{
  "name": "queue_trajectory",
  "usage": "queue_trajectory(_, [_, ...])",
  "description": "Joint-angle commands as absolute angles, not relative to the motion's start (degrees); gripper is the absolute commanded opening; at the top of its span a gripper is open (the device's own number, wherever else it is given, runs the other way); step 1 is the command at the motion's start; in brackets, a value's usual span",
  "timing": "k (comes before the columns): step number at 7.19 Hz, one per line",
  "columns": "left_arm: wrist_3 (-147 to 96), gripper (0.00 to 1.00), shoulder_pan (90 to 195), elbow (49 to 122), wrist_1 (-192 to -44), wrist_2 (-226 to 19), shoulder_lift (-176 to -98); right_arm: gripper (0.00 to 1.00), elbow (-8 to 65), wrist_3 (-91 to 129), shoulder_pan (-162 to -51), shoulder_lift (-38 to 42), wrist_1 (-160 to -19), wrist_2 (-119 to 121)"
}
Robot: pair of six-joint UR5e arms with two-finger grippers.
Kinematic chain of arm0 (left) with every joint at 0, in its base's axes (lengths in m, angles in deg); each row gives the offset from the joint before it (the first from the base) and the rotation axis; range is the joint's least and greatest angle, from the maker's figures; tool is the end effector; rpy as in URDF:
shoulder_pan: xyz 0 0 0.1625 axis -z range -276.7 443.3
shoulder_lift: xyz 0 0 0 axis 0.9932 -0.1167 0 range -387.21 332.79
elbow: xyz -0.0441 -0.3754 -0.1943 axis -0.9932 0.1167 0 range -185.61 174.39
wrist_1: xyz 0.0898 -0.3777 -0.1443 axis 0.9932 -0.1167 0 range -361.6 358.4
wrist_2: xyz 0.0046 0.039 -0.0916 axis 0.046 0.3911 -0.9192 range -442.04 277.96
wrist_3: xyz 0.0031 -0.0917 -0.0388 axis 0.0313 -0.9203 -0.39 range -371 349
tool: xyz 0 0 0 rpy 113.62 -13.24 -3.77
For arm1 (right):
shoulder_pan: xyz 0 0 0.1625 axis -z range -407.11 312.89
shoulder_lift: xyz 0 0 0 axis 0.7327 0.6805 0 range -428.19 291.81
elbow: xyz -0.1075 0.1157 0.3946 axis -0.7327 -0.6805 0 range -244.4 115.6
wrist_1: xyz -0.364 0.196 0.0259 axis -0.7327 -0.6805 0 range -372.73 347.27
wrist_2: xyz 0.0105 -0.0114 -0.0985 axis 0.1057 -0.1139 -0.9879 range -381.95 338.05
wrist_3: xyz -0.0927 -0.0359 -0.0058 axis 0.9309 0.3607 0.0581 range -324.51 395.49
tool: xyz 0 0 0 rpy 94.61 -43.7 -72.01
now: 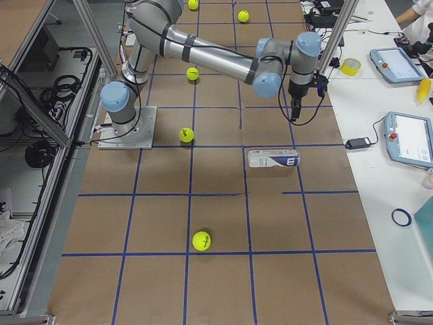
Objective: Lift up tennis ball bucket
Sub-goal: 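Move the right gripper down over the white tennis ball can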
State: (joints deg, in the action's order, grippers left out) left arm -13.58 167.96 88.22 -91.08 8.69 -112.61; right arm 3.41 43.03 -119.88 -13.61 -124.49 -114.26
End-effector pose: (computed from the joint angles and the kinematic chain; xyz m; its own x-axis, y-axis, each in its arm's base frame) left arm -0.0886 -0.4702 0.4940 -0.9904 -0.1379 -0.0117 -0.1376 0.9902 -0.0229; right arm -0.0961 -0.7466 0.3355 -0.9828 0.1752 0.0590 0.1654 0.9760 -0.1419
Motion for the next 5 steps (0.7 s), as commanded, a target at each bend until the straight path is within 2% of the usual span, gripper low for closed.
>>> queue_trajectory(1, [-13.6, 1.00, 167.3, 89.0, -91.1, 8.8, -112.4, 1.00, 2.1, 44.3, -118.8, -19.8, -132.0, -114.7])
queue_trajectory(5, [-13.6, 1.00, 167.1, 89.4, -91.0, 8.7, -112.5, 1.00, 1.9, 51.5, -116.7, -21.3, -132.5, -117.4])
